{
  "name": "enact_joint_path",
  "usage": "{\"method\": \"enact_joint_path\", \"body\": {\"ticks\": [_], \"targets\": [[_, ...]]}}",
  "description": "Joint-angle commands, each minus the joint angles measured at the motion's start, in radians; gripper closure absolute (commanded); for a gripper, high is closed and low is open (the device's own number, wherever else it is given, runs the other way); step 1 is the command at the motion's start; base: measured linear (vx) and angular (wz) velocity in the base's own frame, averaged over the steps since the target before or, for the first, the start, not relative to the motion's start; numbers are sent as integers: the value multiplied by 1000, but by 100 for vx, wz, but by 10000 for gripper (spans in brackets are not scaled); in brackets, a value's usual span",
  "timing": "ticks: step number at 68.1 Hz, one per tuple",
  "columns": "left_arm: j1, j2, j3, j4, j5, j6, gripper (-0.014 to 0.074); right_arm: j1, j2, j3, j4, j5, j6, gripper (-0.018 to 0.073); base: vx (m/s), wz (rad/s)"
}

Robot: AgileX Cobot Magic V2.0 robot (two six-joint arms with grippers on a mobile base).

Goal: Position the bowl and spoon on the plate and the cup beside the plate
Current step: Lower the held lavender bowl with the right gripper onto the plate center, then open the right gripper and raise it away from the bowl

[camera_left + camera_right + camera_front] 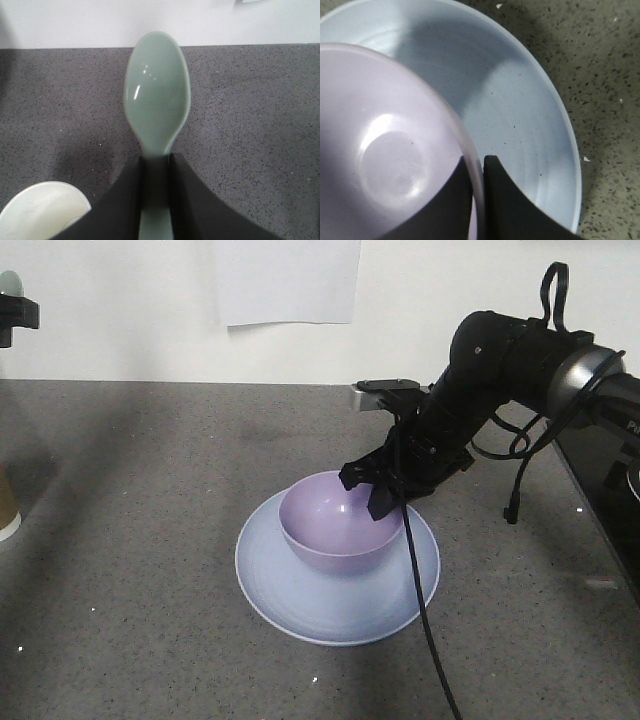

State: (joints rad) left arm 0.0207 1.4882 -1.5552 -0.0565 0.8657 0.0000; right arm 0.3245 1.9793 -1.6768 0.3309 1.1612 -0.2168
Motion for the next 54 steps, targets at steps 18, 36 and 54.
{"method": "enact_joint_path", "body": {"ticks": [18, 36, 54], "targets": [[-4, -36, -32, -12, -53, -8, 594, 0, -43, -30, 15, -2, -20, 355, 0, 0], [-7, -36, -32, -12, -24, 11, 594, 0, -58, -30, 9, -30, -8, 225, 0, 0], [-60, -38, -32, -75, -15, 134, 594, -17, -171, -97, -26, -47, -4, 232, 0, 0]]}}
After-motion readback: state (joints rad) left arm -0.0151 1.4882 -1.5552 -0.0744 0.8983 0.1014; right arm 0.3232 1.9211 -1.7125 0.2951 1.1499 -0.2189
